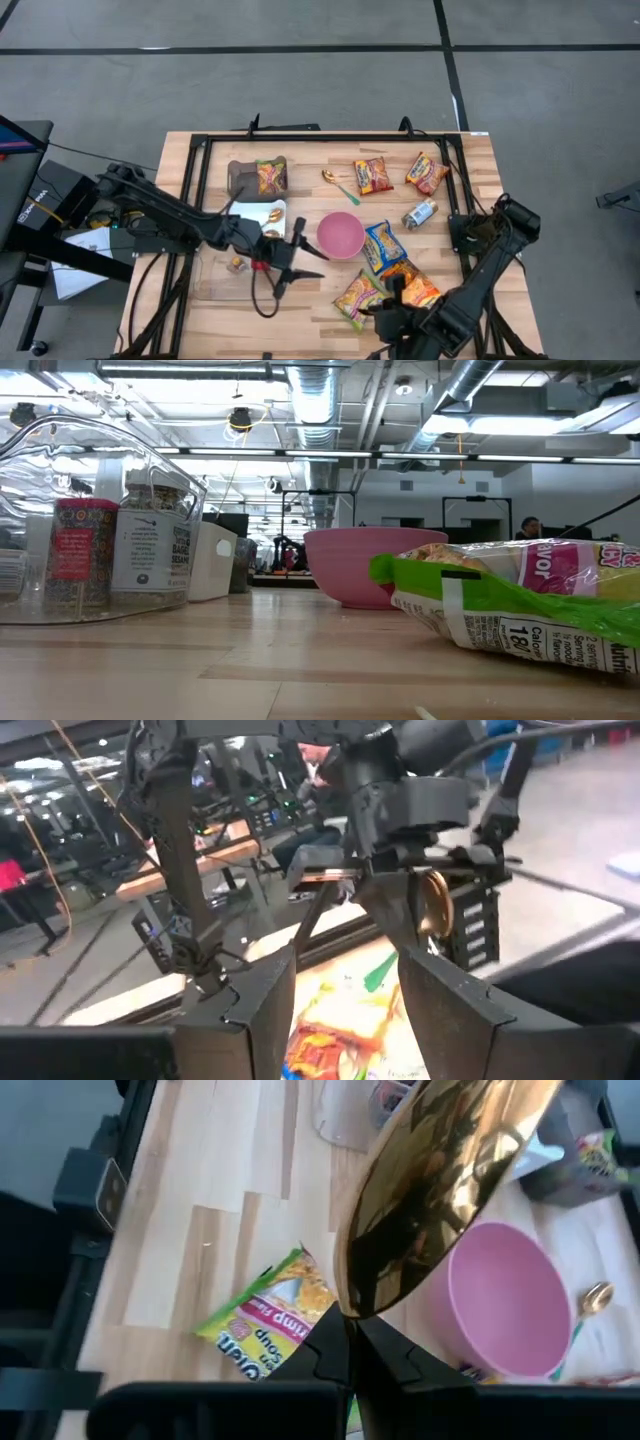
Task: Pick & Place Food Item
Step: Put the green spoon into the white bin
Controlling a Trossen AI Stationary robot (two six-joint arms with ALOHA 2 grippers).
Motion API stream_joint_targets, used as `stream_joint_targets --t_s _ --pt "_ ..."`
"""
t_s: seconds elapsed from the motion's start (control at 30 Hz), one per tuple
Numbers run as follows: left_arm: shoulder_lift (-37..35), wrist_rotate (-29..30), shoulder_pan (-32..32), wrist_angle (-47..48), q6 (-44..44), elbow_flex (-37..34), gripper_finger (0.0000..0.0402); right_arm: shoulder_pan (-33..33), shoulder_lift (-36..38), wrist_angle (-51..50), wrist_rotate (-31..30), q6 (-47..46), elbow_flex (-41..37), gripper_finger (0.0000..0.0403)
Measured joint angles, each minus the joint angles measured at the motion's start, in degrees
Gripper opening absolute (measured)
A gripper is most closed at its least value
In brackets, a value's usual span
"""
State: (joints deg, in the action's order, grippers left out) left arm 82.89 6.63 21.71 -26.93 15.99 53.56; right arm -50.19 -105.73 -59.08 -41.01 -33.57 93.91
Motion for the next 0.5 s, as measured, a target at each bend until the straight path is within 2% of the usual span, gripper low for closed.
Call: stream_joint_targets --t_s 0.13,0.23,0.33,0.5 --pt "3.79 -1.48 -0.02 -6.23 -3.19 0.0 0.0172 0.89 0.0 0.18 -1.42 4.04 0.0 0.0" --pt "5.63 -5.47 -0.04 -9.45 -6.2 0.11 0.0172 1.37 0.0 0.3 -1.78 6.48 0.0 0.0" --pt "7.1 -7.04 -0.03 -12.61 -8.56 0.13 0.0172 1.9 0.0 1.06 -2.8 8.73 0.0 0.0" --pt "9.64 -7.72 -0.02 -13.5 -10.93 1.03 0.0172 2.67 0.0 2.13 -5.46 12.13 0.0 0.0"
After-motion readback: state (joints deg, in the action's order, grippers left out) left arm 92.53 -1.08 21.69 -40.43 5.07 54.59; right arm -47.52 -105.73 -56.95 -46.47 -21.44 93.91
